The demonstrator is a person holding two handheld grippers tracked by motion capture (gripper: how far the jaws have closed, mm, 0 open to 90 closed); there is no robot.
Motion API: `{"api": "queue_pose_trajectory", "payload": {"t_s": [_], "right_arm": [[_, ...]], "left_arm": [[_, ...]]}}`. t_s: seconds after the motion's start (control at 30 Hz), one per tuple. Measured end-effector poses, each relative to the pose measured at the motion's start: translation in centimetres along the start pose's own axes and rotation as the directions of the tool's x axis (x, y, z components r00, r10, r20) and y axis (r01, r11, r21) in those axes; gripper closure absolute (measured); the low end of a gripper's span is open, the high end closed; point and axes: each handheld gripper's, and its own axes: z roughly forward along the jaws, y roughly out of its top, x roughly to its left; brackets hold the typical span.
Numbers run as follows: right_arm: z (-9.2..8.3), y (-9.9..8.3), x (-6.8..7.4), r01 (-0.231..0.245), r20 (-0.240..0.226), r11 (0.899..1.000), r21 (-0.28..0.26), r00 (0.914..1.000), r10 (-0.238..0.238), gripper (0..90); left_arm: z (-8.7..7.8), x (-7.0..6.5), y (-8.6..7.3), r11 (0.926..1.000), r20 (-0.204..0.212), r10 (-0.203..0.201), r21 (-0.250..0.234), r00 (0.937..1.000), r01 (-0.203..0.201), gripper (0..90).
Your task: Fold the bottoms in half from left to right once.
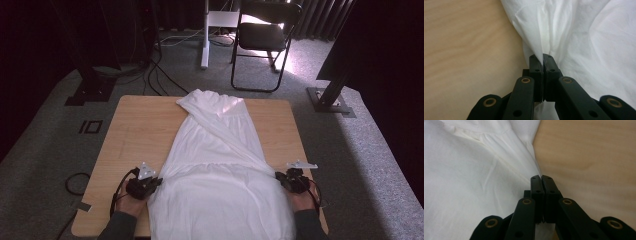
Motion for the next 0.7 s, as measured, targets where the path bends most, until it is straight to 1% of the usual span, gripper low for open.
{"api": "queue_pose_trajectory", "payload": {"t_s": [0.03,0.07,0.1,0.13,0.17,0.23,0.27,0.3,0.37,0.43,0.47,0.53,0.63,0.7], "right_arm": [[-0.4,-0.3,0.1,-0.005,-0.007,1.000,0.009,1.0000,0.005,88.2],[-0.6,-0.5,0.1,-0.005,-0.007,1.000,0.016,1.0000,0.005,88.1],[-0.7,-0.5,0.2,-0.003,-0.005,1.000,0.024,1.0000,0.003,85.1],[-0.8,-0.4,0.3,0.006,0.003,1.000,0.024,1.0000,-0.006,78.7],[-0.9,-0.1,0.3,0.019,0.008,1.000,0.007,0.9998,-0.019,72.0],[-1.1,1.0,0.5,0.034,-0.019,0.999,-0.034,0.9992,-0.035,64.6],[-1.2,1.8,0.8,0.049,-0.029,0.998,-0.049,0.9983,-0.050,61.3],[-1.2,2.8,1.2,0.073,-0.037,0.995,-0.064,0.9964,-0.076,58.8],[-0.8,4.7,2.3,0.125,-0.063,0.988,-0.088,0.9894,-0.131,56.6],[0.2,6.7,3.5,0.178,-0.071,0.979,-0.097,0.9802,-0.185,56.2],[0.9,7.6,4.1,0.195,-0.079,0.976,-0.100,0.9758,-0.203,56.2],[2.5,9.4,5.2,0.231,-0.093,0.968,-0.096,0.9663,-0.240,56.1],[5.4,11.5,6.4,0.262,-0.109,0.963,-0.070,0.9570,-0.269,54.0],[7.3,12.6,7.0,0.264,-0.113,0.963,-0.050,0.9566,-0.268,52.5]], "left_arm": [[-0.3,-0.2,-0.2,1.0000,0.001,0.003,-0.001,1.0000,-0.003,87.6],[-0.5,-0.3,-0.3,1.0000,-0.012,0.004,-0.001,0.9999,-0.004,83.8],[-0.8,-0.2,-0.3,0.9997,-0.029,-0.006,-0.024,0.9995,0.005,74.6],[-1.1,0.1,-0.1,0.9981,-0.023,-0.035,-0.052,0.9991,0.033,67.9],[-1.3,0.6,0.1,0.9952,-0.028,-0.063,-0.077,0.9976,0.061,65.4],[-1.7,1.3,0.8,0.9893,-0.051,-0.092,-0.118,0.9944,0.086,58.3],[-1.7,1.7,1.3,0.9867,-0.053,-0.099,-0.134,0.9936,0.092,57.6],[-1.6,2.1,1.9,0.9842,-0.058,-0.106,-0.149,0.9927,0.096,56.8],[-1.0,2.6,3.2,0.9827,-0.064,-0.105,-0.160,0.9924,0.093,55.8],[0.1,2.9,4.6,0.9834,-0.054,-0.096,-0.160,0.9940,0.086,55.2],[0.8,3.0,5.3,0.9843,-0.046,-0.090,-0.157,0.9949,0.082,54.6],[2.0,3.0,6.8,0.9867,-0.051,-0.070,-0.150,0.9963,0.062,54.4],[4.1,3.1,8.8,0.9901,-0.041,-0.063,-0.128,0.9971,0.058,52.5],[5.6,3.1,9.7,0.9930,-0.035,-0.065,-0.102,0.9973,0.061,51.6]]}}
